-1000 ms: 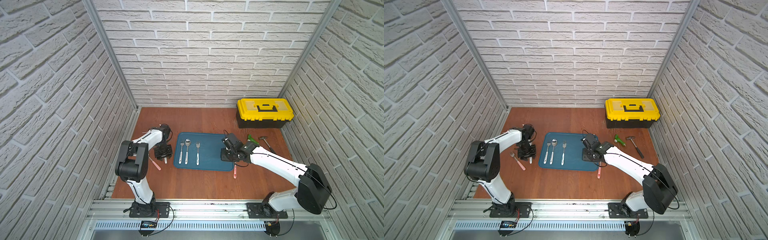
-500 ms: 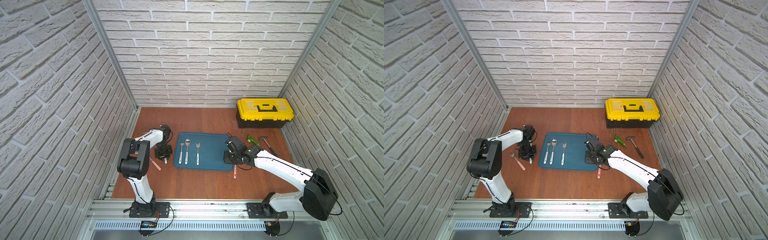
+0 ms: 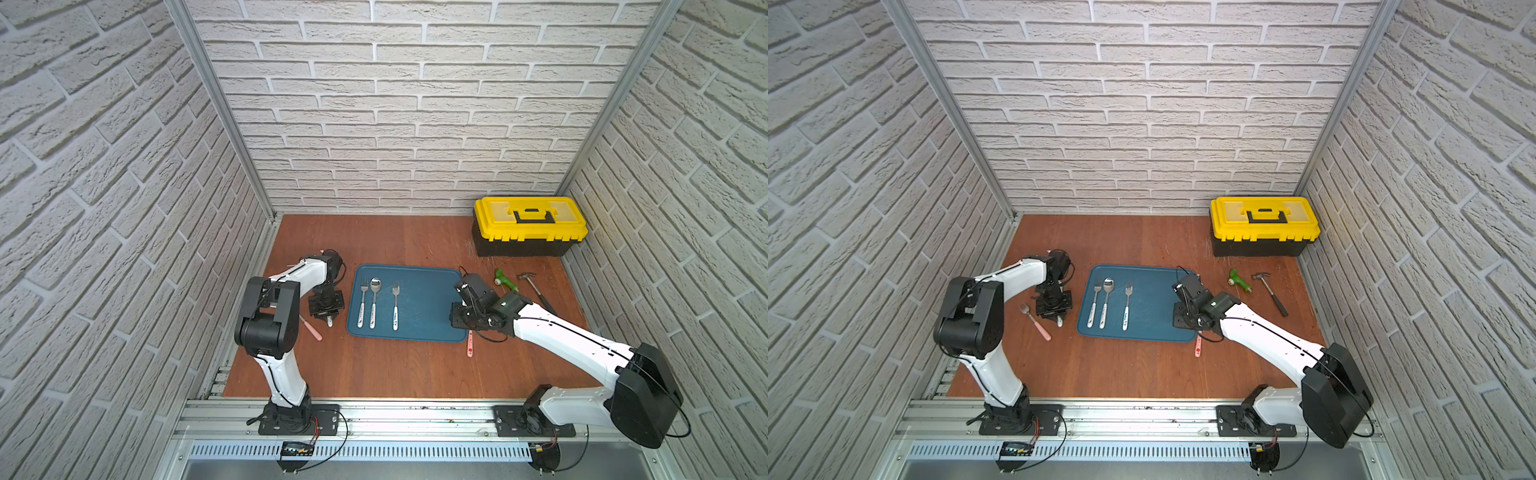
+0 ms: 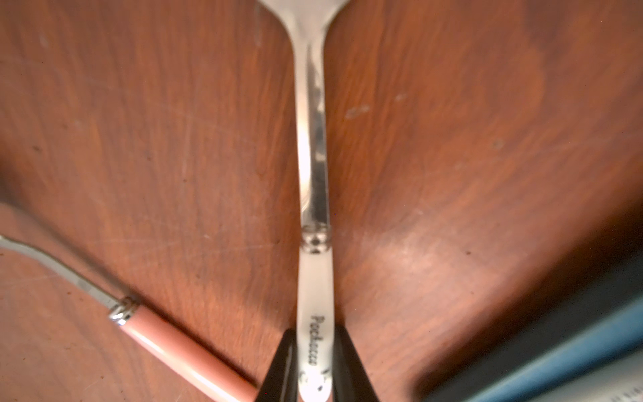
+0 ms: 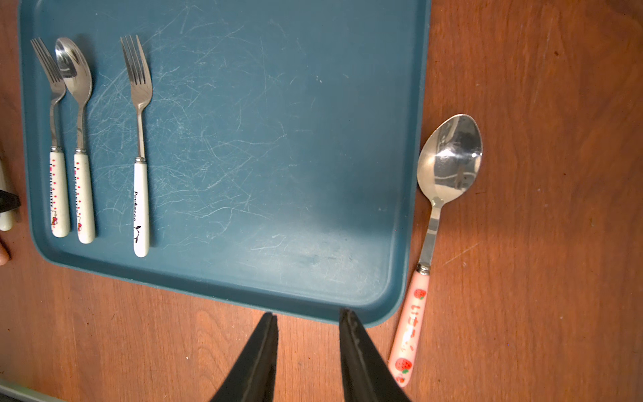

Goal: Set the spoon and fork side by side
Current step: Pick up the spoon from the center of the board, then place the spoon on the tray.

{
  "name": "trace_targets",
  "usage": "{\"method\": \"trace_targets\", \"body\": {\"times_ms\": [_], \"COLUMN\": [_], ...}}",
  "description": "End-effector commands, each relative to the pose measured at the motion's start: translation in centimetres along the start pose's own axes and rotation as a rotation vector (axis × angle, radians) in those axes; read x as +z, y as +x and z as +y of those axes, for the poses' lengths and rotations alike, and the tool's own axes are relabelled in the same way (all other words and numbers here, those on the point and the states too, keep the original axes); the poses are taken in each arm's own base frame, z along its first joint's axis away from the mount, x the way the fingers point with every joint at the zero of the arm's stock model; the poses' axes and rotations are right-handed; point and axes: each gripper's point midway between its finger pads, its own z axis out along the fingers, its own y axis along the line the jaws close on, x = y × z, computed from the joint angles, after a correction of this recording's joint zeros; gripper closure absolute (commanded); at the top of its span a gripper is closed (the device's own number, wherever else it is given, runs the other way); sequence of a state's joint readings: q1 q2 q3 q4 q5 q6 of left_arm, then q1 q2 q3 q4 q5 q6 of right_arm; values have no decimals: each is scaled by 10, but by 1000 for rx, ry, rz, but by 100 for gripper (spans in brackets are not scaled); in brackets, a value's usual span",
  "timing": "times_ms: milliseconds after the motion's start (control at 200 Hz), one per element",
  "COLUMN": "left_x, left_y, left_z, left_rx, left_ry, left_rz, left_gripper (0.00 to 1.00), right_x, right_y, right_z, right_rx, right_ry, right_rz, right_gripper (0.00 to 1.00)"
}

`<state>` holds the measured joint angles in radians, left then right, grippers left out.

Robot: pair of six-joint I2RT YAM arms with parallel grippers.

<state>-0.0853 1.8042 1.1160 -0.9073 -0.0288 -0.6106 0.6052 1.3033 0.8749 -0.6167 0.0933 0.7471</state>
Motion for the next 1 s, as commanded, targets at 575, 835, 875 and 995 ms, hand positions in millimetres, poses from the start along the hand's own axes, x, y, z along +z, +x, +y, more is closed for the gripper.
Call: {"method": "trace_targets", "body": {"times_ms": [575,835,875,995], "left_x": [-82,-91,-87,-74], "left_y": [23,49,52,59], "left_z": [-79,-168,-178,-198], "left_rx": [169,288,292,300], "left_ry": [52,95,105,111], "left_rz": [-159,-158,-149,-128], "left_gripper": [91,91,91,92], "right_x": [-4,-10,-11,-15], "right_y": [-7,-9,-8,-8], "right_z": [-19,-44,-47,-51], "right_rx": [21,63,68,73], "right_ry": [43,70,71,66], "right_rz": [-37,-54,-55,-62], "right_gripper": [65,65,65,65]}}
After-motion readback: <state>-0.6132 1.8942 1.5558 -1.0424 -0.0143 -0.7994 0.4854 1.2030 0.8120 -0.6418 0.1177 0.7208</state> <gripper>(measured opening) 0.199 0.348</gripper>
